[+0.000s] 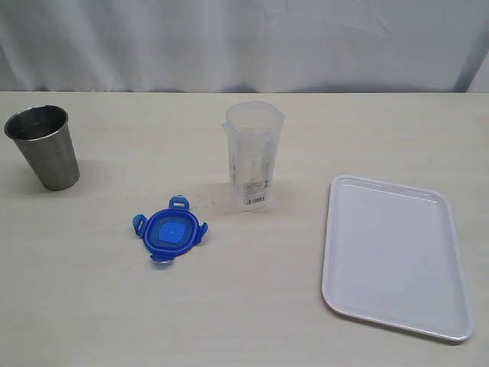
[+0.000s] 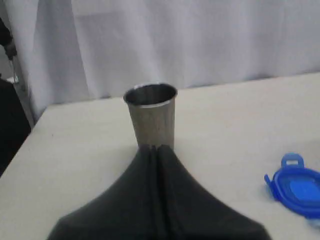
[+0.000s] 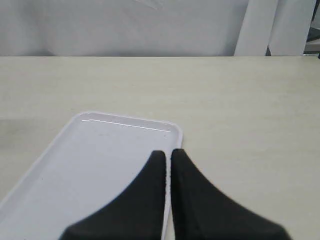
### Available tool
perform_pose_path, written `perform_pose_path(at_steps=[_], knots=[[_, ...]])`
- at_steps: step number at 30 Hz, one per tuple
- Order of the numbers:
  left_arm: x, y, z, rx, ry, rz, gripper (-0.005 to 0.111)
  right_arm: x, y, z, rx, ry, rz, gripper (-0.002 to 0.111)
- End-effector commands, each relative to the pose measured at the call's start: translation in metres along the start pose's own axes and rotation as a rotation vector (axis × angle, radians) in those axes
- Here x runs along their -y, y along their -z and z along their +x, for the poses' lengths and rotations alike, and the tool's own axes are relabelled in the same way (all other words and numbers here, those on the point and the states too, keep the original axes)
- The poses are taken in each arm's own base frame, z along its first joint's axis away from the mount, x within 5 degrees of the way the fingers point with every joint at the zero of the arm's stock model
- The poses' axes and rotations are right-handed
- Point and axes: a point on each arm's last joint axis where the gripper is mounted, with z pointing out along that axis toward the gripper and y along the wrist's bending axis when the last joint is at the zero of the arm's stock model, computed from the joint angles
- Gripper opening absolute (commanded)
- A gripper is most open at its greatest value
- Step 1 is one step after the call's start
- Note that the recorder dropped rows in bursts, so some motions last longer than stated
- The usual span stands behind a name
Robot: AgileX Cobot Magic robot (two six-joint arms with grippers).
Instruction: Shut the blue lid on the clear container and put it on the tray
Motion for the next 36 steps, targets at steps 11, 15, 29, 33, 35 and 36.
perform_pose_path(at_steps=[11, 15, 29, 33, 35, 36], knots=[[-0.001, 0.009, -0.039, 0.457, 0.175, 0.022, 0.0, 0.0, 0.0, 0.001, 0.0, -0.007, -0.004, 0.004], [-0.002, 0.016, -0.05, 0.598, 0.26, 0.06, 0.0, 0.0, 0.0, 0.001, 0.0, -0.007, -0.004, 0.004], [0.004, 0.03, -0.067, 0.828, 0.139, 0.104, 0.105, 0.0, 0.0, 0.001, 0.0, -0.007, -0.004, 0.004], [0.003, 0.03, -0.067, 0.83, 0.121, 0.092, 0.105, 0.0, 0.0, 0.001, 0.0, -0.007, -0.004, 0.004], [-0.001, 0.019, -0.066, 0.76, 0.151, 0.056, 0.105, 0.0, 0.0, 0.001, 0.0, -0.007, -0.004, 0.004], [-0.001, 0.014, -0.065, 0.728, 0.147, 0.046, 0.105, 0.0, 0.0, 0.001, 0.0, -0.007, -0.004, 0.004]])
